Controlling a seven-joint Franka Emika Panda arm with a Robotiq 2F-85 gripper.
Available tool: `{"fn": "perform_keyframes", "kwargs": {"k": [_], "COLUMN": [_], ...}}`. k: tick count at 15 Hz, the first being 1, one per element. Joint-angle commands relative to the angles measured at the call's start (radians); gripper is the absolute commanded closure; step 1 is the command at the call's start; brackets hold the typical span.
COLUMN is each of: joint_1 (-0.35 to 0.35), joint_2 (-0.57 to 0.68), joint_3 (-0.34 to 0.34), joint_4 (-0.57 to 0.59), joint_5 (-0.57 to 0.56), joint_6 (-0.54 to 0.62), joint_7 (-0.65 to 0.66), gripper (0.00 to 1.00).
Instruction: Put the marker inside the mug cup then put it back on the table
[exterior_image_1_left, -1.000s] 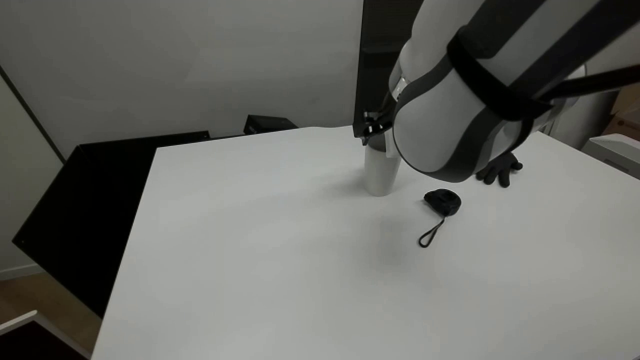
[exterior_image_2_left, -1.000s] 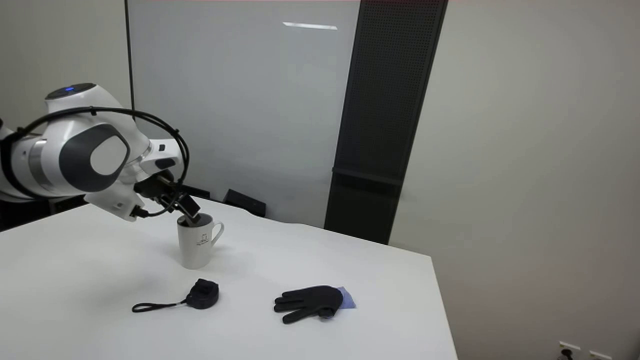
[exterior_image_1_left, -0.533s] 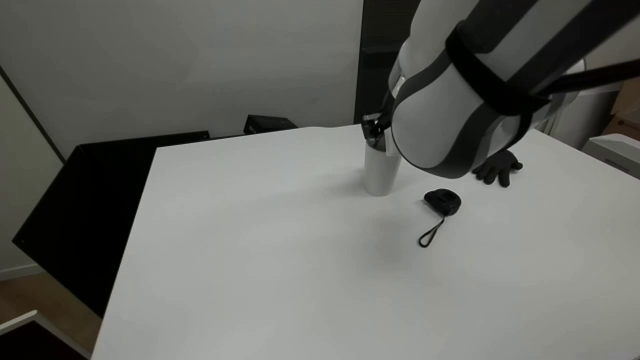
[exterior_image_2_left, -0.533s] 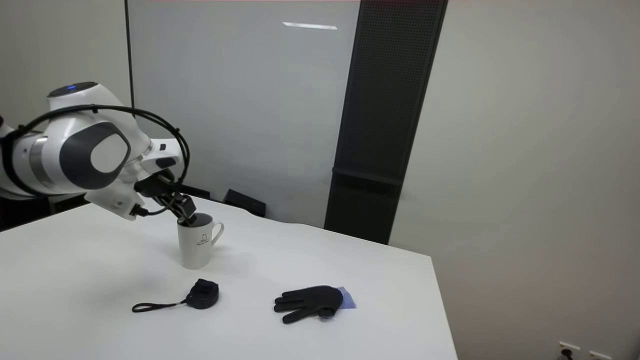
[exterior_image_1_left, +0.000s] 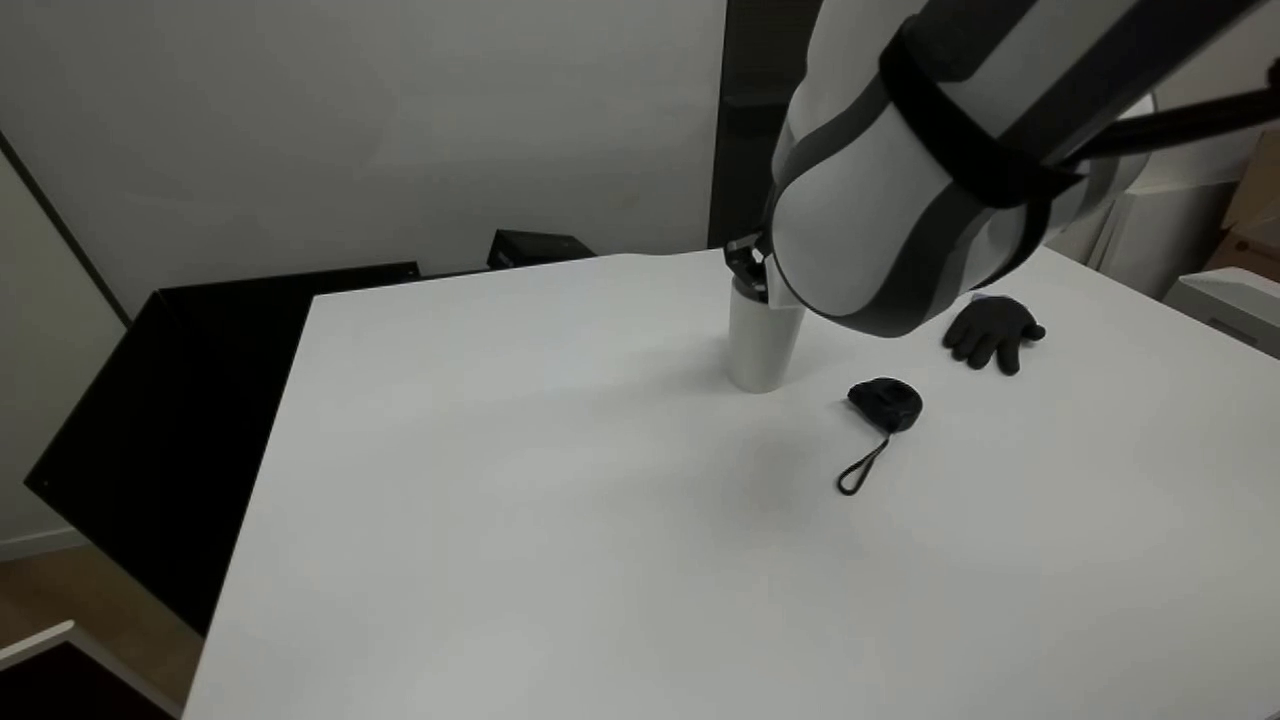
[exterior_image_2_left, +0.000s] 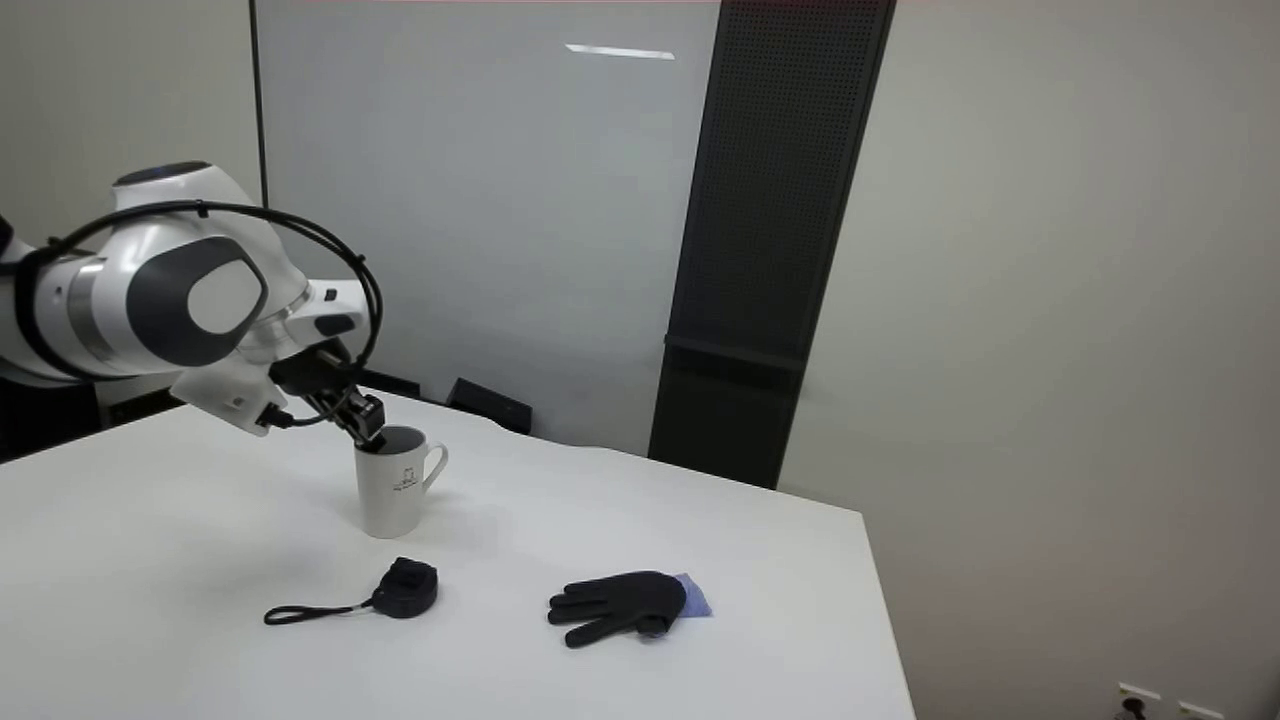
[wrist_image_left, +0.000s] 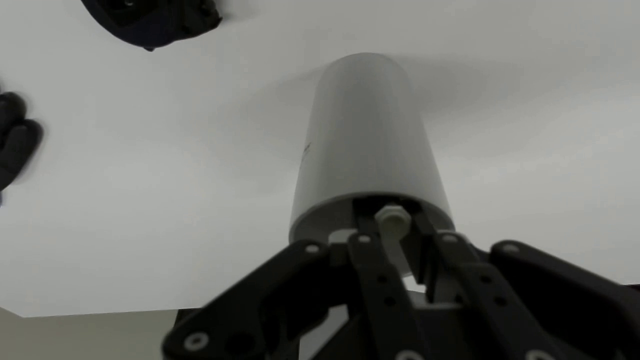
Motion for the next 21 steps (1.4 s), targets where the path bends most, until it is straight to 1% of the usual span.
{"fn": "perform_keyframes", "kwargs": {"k": [1,4,8,10,12,16,19,21], "joint_1": [-0.005,0.012,0.054,0.058,0.044,-0.004,-0.050,-0.094], "joint_2": [0.016,0.016,0.015,0.006,-0.010,-0.048,-0.080,-0.103], "joint_3": [-0.007,-0.043,-0.116,-0.133,-0.126,-0.087,-0.040,0.008], "joint_4": [0.037,0.065,0.097,0.113,0.135,0.187,0.214,0.233], "joint_5": [-0.031,-0.064,-0.119,-0.128,-0.134,-0.169,-0.209,-0.238], "joint_6": [-0.052,-0.069,-0.073,-0.087,-0.124,-0.226,-0.281,-0.317], "joint_7": [0.050,0.061,0.080,0.076,0.064,0.049,0.047,0.043], "gripper": [0.93,0.93,0.93,0.93,0.93,0.93,0.93,0.93]}}
